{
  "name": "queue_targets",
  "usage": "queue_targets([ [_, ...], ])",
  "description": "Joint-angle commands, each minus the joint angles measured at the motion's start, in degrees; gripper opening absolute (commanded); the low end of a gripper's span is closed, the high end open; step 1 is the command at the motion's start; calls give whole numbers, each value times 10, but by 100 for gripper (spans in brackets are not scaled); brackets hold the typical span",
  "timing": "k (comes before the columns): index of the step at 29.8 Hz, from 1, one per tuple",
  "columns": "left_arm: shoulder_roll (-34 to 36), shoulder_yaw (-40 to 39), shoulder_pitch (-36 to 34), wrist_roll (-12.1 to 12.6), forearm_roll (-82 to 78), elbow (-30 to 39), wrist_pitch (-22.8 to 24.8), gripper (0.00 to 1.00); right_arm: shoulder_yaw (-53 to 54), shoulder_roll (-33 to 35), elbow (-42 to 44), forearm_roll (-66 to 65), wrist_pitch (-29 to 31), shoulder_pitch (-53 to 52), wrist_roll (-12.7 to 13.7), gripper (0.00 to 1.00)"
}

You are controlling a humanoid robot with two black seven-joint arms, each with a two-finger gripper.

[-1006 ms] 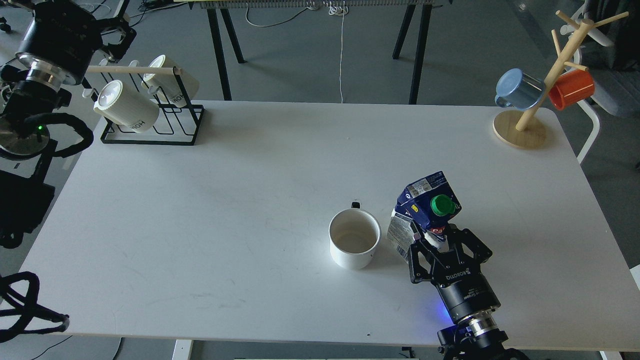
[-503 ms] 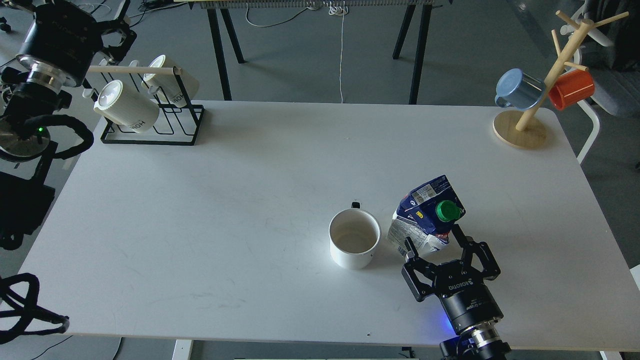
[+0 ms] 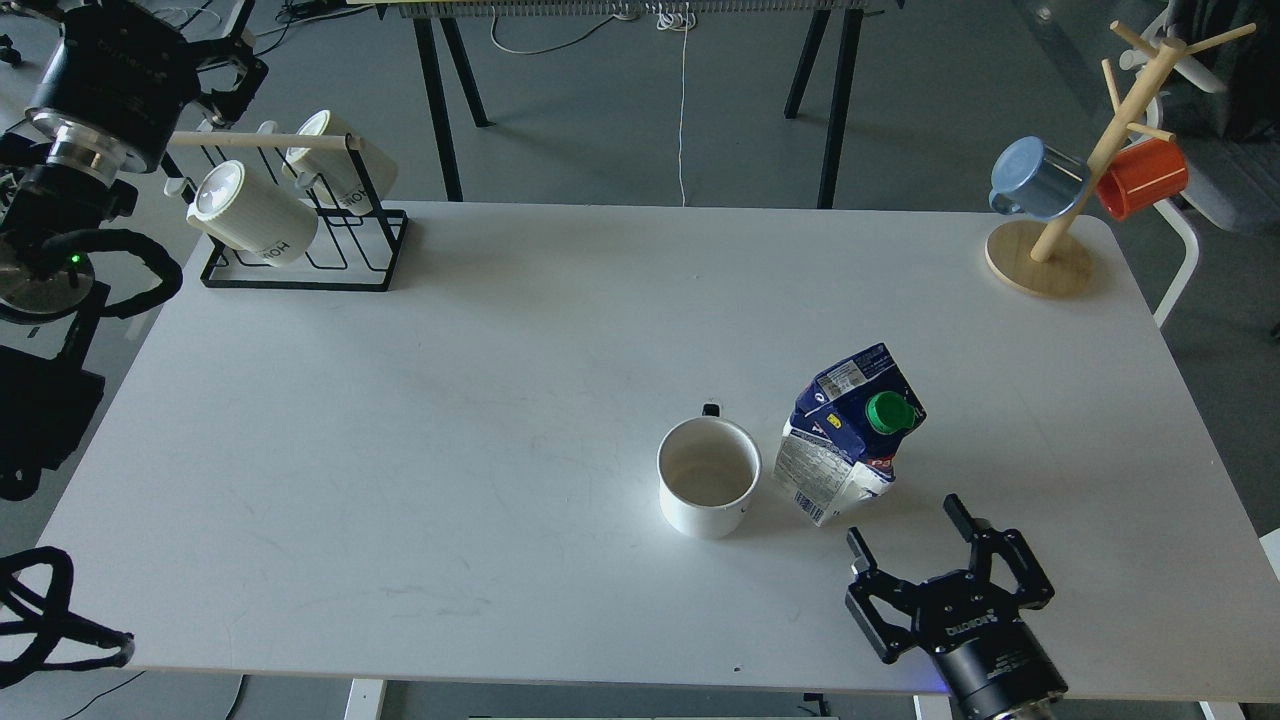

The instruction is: Place cup and milk with both arms

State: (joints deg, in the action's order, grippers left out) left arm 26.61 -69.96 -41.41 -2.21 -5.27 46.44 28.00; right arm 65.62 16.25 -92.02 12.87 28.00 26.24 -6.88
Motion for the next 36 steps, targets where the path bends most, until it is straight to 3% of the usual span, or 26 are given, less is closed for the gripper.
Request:
queue_targets([
  [1,-2,-1,0,0,1,1,0,99,54,46,-17,1,0,-2,0,98],
  [10,-7,-3,7,2,7,-2,0,99,140,104,40,-4,0,-167,-1,98],
  [20,-45,-8,27,0,10,-7,0,99,39,188,247,-12,0,-496,-6,98],
  [29,-61,-20,40,-3,52,-12,0,99,-48,133,470,-4,0,-708,-1,98],
  [36,-61,-22,38,-10,54,-11,0,99,-59,73,606,-12,0,-793,-5,98],
])
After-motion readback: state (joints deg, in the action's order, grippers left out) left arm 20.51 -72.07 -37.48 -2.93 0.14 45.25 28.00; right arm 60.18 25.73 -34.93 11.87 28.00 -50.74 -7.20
